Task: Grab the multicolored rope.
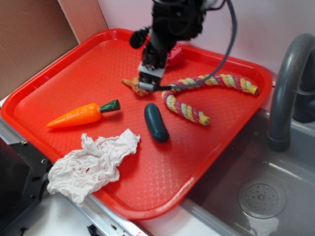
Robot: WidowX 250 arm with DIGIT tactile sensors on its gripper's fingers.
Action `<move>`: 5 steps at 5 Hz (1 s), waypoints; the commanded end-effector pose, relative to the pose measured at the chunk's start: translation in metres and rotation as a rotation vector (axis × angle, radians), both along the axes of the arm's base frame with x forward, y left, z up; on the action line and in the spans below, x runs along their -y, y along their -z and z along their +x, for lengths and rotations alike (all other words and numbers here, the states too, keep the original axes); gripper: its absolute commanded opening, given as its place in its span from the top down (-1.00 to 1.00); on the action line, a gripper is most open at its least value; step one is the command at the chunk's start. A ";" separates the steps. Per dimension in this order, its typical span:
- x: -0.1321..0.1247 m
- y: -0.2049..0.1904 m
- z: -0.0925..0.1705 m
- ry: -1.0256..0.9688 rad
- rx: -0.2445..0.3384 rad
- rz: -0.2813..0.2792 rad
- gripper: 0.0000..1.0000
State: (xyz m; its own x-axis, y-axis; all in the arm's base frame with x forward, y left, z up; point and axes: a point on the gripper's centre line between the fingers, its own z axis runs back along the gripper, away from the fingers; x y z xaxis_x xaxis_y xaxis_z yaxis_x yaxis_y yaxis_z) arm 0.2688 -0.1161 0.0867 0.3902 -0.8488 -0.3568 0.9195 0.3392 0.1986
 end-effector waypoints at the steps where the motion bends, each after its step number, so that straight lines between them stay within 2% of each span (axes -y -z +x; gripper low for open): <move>1: 0.020 0.042 -0.003 0.155 -0.070 -0.041 -1.00; 2: 0.025 0.057 -0.009 0.209 -0.178 -0.076 -1.00; 3: 0.028 0.054 -0.020 0.250 -0.258 -0.128 -1.00; 4: 0.033 0.064 -0.017 0.231 -0.202 -0.101 -1.00; 5: 0.023 0.062 -0.012 0.150 -0.107 -0.157 1.00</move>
